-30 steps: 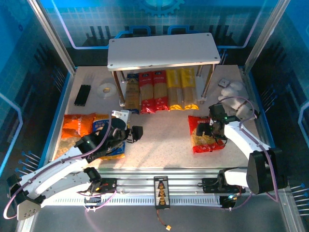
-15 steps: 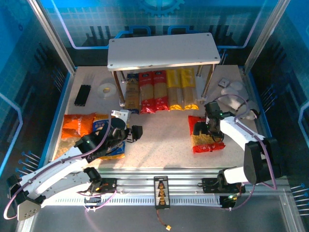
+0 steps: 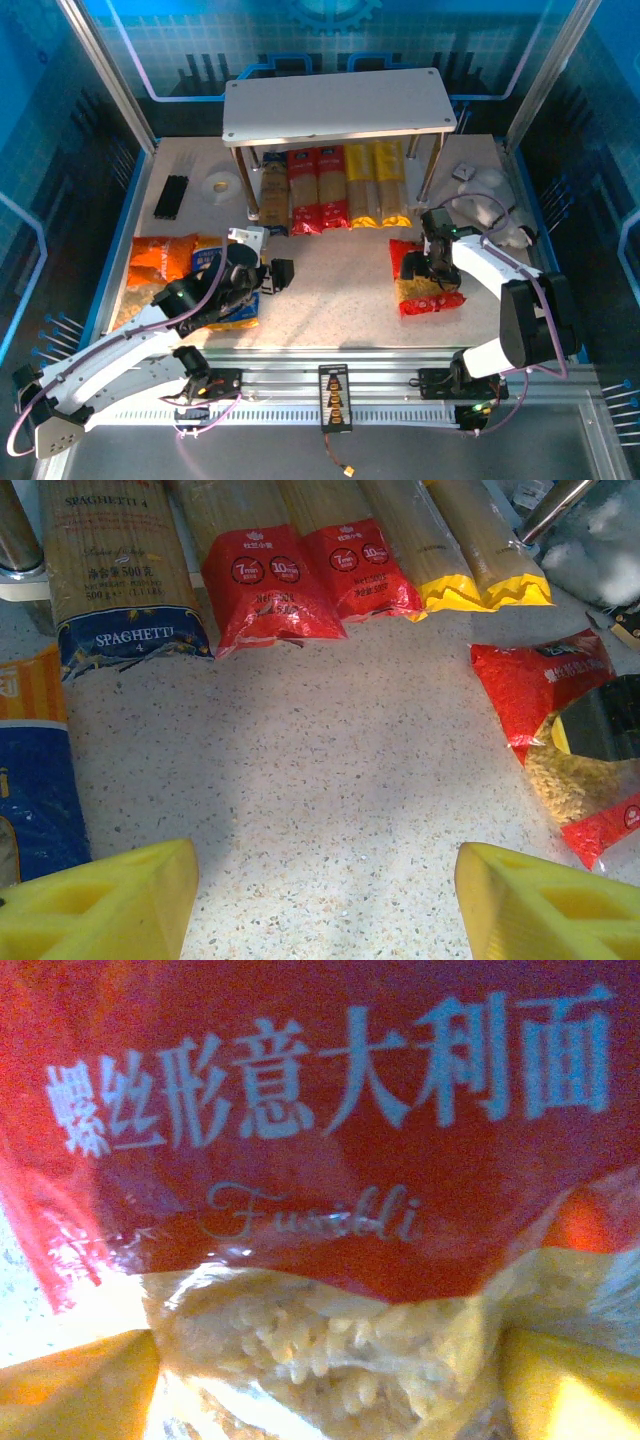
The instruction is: Place and organize the pasta boxes and bags onto the shelf
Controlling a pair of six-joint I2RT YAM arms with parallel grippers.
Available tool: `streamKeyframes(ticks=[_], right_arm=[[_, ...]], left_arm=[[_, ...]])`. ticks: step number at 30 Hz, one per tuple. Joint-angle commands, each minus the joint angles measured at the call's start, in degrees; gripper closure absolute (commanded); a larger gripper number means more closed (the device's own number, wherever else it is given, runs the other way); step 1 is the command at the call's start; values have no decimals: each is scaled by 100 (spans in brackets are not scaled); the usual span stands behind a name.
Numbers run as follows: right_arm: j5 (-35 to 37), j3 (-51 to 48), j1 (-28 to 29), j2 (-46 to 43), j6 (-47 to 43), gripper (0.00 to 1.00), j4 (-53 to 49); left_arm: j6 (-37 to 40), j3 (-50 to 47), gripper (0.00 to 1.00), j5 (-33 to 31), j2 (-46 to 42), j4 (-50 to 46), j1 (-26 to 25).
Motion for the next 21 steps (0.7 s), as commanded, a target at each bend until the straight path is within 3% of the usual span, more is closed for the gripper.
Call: streamKeyframes(ticks=[1, 18, 21], right_arm=[[-323, -131, 56, 35, -50, 25, -61], [-436, -336, 56, -490, 28, 99, -200], [-393, -311, 56, -741, 68, 100, -291]], left_arm=[[16, -28, 30, -62, -82, -26, 52], [-1, 8, 31, -31, -92, -52, 57], [-1, 0, 31, -17, -82, -43, 59]])
